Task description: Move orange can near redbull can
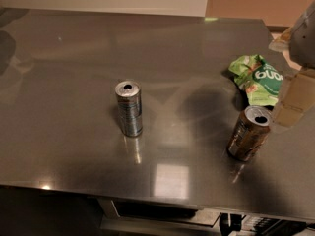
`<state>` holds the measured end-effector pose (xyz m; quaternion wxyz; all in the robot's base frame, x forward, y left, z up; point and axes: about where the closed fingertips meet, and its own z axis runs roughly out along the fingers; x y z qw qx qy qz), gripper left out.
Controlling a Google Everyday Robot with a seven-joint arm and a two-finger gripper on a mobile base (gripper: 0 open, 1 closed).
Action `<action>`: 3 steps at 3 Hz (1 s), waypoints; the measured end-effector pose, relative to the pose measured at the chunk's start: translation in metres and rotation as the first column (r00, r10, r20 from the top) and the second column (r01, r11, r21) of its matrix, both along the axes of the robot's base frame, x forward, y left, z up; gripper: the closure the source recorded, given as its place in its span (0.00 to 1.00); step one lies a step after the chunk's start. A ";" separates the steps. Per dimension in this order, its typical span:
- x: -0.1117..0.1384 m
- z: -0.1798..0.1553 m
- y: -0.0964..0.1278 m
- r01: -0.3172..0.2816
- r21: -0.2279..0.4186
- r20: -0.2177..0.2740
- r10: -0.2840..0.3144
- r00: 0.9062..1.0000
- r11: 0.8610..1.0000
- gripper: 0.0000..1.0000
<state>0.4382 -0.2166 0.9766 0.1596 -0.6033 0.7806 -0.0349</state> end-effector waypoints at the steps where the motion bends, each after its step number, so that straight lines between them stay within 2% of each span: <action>1: 0.000 0.000 0.000 0.000 0.000 0.000 0.000 1.000 1.000 0.00; 2: -0.004 -0.005 -0.001 -0.022 0.026 -0.047 0.023 0.999 0.999 0.00; 3: -0.015 -0.021 -0.003 -0.042 0.084 -0.107 0.051 0.993 0.996 0.00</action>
Offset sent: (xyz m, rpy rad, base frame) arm -0.0127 -0.0054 -0.0162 0.0625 0.1493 0.0582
